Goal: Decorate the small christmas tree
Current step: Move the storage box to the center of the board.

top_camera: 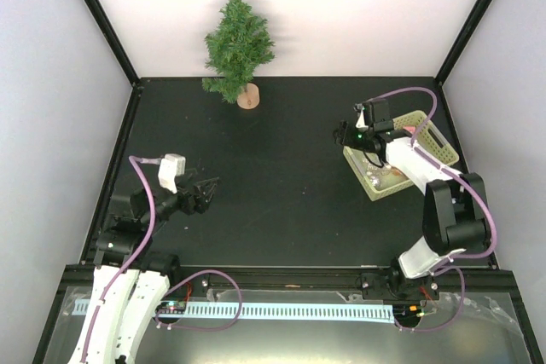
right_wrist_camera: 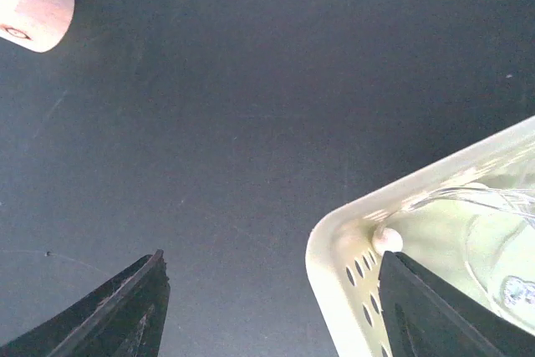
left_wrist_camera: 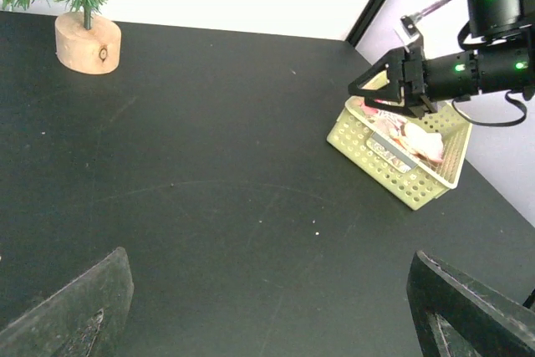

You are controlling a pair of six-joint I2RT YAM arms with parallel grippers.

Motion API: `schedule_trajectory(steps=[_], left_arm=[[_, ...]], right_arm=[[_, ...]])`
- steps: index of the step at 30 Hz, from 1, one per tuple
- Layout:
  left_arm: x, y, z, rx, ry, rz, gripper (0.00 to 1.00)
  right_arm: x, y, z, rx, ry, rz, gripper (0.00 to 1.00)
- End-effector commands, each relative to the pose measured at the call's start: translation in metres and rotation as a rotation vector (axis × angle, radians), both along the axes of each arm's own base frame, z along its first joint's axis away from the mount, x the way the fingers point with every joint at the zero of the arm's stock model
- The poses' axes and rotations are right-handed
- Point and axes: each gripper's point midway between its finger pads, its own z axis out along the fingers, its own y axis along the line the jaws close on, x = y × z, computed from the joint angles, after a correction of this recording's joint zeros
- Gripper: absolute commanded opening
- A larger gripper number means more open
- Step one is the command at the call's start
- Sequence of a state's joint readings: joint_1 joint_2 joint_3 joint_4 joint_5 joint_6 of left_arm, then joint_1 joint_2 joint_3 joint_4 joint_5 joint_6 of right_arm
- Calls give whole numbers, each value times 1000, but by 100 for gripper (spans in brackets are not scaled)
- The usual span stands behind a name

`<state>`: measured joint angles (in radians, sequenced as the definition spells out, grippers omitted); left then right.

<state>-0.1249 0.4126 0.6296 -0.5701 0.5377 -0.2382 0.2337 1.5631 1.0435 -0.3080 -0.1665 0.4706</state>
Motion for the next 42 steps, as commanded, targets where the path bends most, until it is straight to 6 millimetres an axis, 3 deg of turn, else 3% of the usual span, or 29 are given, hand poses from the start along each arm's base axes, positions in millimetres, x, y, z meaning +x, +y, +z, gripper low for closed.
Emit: schedule_trajectory(steps=[1,13,20,24,29,33,36,38,42], left_arm=[[1,1,4,11,-23,5,92],[1,1,5,12,-26,7,92],[5,3,2,14,-9,18,91],[17,5,0,22,-7,41,87],[62,17,6,33,-66,157,76],[114,12,24,22,-192,181,72],[159,11,23,57,-202,227,67],[188,4,21,60,-203,222,63],[240,-17,37,77,-239,171,66]], right_arm=[[8,13,6,37,-18,39,70],[-44,22,-44,-58,105,155,70],[-87,28,-49,-69,127,212,68],[-110,18,-47,-94,131,206,68],[-119,12,-10,-88,50,199,69],[-126,15,33,-34,-61,214,76],[-133,15,67,7,-161,219,79],[-139,14,84,29,-215,223,79],[-151,15,111,61,-292,248,80]])
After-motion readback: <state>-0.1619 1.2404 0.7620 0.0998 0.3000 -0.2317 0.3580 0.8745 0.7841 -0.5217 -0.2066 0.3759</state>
